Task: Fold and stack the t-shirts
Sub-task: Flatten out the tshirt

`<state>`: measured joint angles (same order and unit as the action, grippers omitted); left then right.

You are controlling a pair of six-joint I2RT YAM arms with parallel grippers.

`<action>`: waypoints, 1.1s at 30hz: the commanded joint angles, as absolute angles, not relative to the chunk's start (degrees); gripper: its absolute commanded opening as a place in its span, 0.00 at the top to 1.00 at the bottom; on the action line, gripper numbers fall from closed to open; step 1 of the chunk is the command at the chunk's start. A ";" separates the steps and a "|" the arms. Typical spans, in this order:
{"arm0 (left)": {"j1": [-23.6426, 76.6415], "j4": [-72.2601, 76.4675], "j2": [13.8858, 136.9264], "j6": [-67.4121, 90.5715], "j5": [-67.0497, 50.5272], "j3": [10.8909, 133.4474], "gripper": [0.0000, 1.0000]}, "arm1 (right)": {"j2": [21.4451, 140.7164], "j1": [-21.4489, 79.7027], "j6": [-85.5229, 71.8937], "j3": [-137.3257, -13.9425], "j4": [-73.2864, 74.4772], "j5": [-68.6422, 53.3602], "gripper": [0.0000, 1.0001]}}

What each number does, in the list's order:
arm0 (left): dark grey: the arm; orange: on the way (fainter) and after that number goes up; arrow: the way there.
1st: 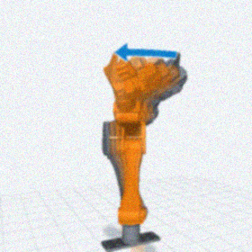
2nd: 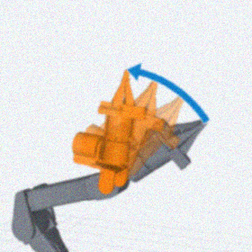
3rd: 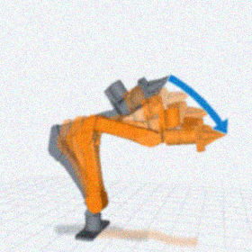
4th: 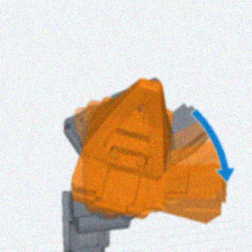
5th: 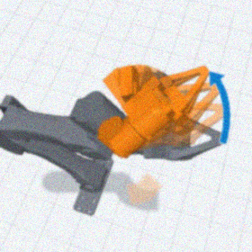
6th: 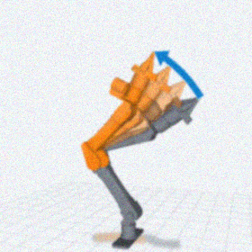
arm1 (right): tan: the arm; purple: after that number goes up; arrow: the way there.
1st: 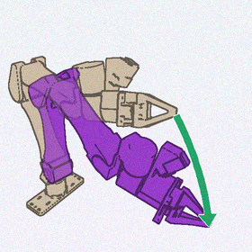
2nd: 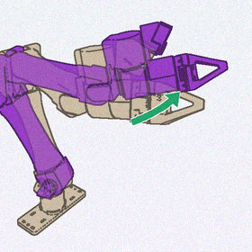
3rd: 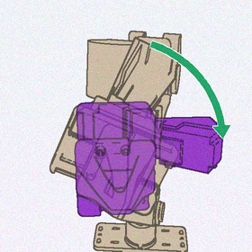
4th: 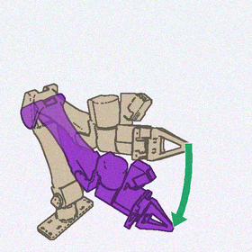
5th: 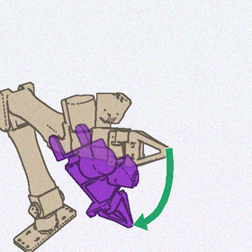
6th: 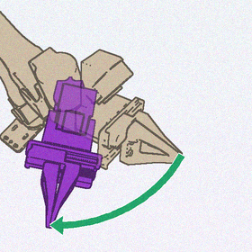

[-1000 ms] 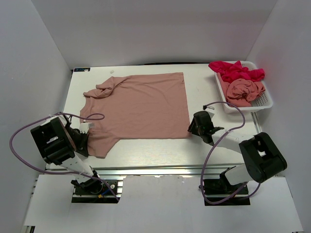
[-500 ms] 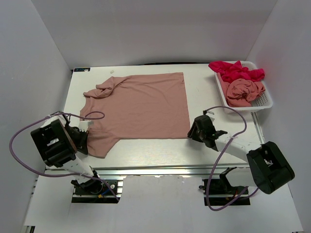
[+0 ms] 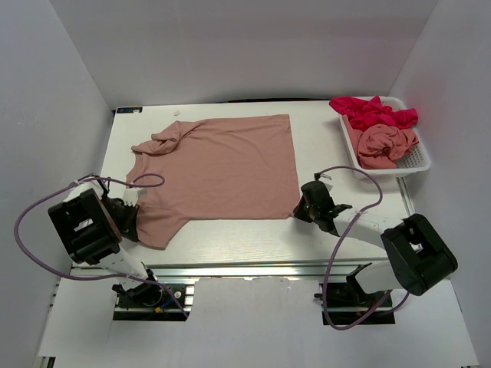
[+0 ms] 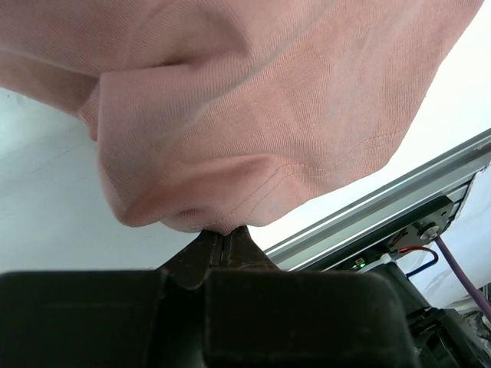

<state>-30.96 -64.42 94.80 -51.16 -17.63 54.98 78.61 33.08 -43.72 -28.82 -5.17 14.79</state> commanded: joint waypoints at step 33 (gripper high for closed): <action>-33.05 -80.76 89.28 -37.10 -28.04 104.74 1.00 | 63.81 34.37 -27.16 -46.30 1.57 22.32 1.00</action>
